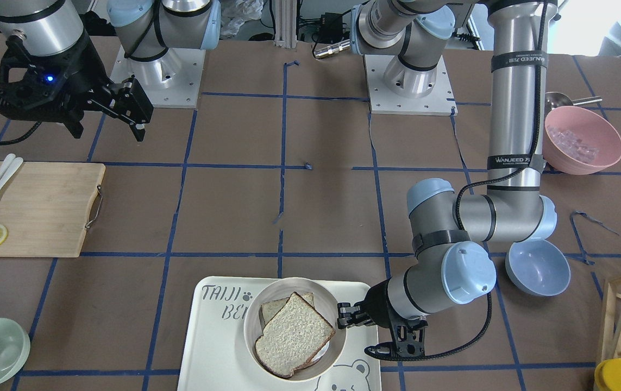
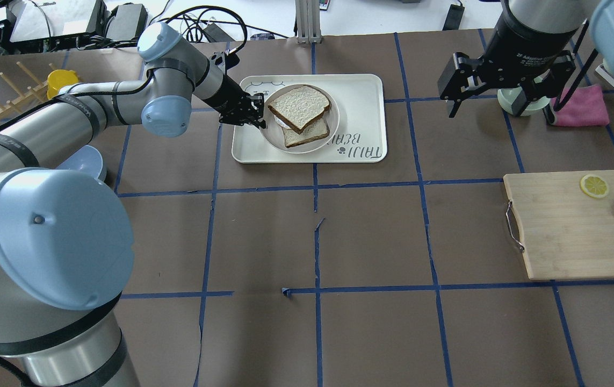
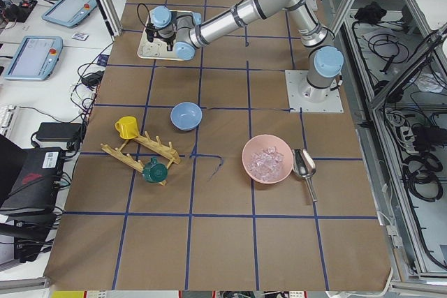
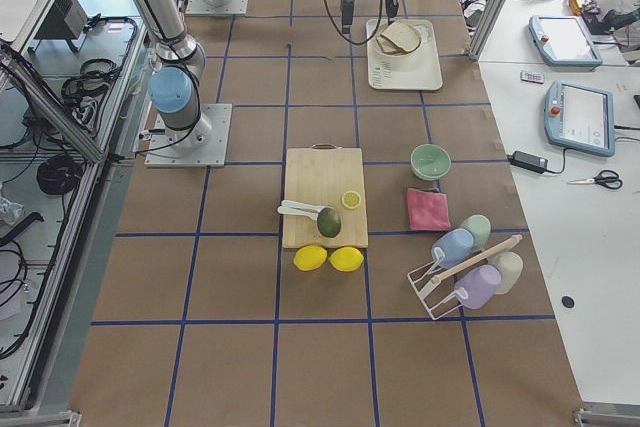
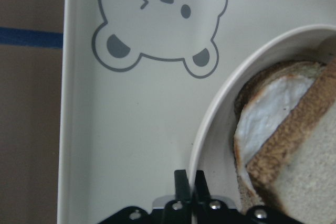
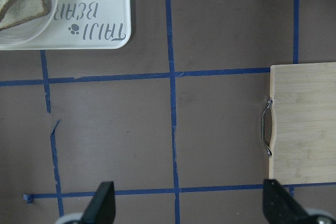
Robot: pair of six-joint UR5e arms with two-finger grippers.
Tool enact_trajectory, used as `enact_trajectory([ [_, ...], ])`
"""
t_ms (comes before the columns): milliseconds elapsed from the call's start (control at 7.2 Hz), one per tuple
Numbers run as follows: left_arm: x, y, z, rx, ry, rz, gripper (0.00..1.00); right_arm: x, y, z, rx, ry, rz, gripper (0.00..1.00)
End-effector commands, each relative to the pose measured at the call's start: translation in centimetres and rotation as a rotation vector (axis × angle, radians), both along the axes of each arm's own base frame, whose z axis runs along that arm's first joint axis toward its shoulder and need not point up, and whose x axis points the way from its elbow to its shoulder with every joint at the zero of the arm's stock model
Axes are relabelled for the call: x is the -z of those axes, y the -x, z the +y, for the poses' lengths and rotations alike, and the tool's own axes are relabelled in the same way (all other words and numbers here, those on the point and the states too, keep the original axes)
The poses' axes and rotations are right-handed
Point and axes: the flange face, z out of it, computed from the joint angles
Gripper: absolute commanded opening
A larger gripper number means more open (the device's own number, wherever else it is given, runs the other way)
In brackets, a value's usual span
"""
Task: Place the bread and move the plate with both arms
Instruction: 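Slide the plate with the left gripper onto the bear-print tray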
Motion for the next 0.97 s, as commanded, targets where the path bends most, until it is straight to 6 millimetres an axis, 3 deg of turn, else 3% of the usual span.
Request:
enact_trajectory([
  [0, 1.1, 0.3, -0.2, -0.006, -0.014, 0.0, 0.0, -0.1, 0.0, 0.1, 0.001, 0.001, 0.002, 1.0],
  [139, 1.0, 0.4, -0.2, -0.06, -0.04, 0.002, 0.03, 0.0, 0.1, 0.1, 0.001, -0.001, 0.006, 1.0],
  [278, -0.3, 0.5, -0.1, -0.073, -0.03, 0.0, 0.99, -0.1, 0.1, 0.2, -0.005, -0.001, 0.008, 1.0],
  [556, -4.9, 0.6, 1.3, -0.077, -0.061, -0.036, 1.0, -0.2, 0.0, 0.7, -0.008, -0.013, 0.006, 1.0],
  [833, -13.1, 0.3, 5.1, -0.072, -0.119, -0.099, 1.0, -0.1, 0.1, 0.8, -0.01, -0.019, 0.007, 1.0],
])
